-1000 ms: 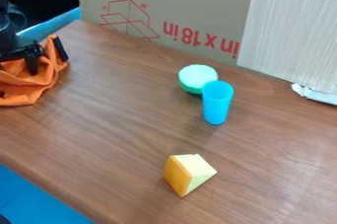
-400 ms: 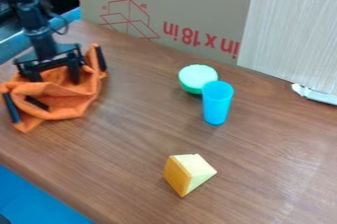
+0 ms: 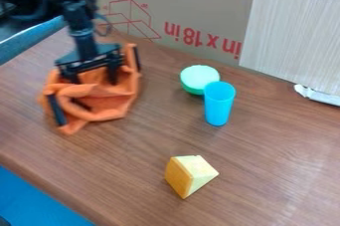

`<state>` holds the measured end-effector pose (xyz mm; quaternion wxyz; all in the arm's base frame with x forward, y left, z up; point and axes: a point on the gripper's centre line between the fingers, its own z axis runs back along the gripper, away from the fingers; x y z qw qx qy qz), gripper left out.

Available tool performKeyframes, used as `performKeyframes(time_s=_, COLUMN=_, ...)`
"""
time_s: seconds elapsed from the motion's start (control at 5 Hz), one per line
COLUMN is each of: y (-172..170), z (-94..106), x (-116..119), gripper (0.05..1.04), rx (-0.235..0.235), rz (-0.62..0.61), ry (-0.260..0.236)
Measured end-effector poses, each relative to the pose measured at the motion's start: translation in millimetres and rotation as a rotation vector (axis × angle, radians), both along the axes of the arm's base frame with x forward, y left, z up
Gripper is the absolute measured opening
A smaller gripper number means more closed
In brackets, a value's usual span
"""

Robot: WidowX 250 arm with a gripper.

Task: Moved the cloth from the center of the table to the edge and back and unfold the cloth

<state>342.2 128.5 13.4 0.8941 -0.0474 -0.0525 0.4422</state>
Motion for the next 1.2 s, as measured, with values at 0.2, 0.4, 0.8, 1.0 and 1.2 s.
performKeyframes(time_s=0.2, y=-22, z=0.4, x=20, gripper=1.002, rx=0.018, rz=-0.007, ry=-0.015)
performKeyframes(time_s=0.4, y=-34, z=1.7, x=37, gripper=1.001, rx=0.026, rz=-0.005, ry=-0.033)
performKeyframes(time_s=0.8, y=-36, z=3.5, x=29, gripper=1.000, rx=0.025, rz=-0.004, ry=-0.004)
performKeyframes(time_s=1.0, y=-36, z=30.2, x=21, gripper=1.001, rx=0.017, rz=-0.009, ry=-0.019)
performKeyframes(time_s=1.2, y=-35, z=48.6, x=15, gripper=1.001, rx=0.003, rz=-0.007, ry=-0.038)
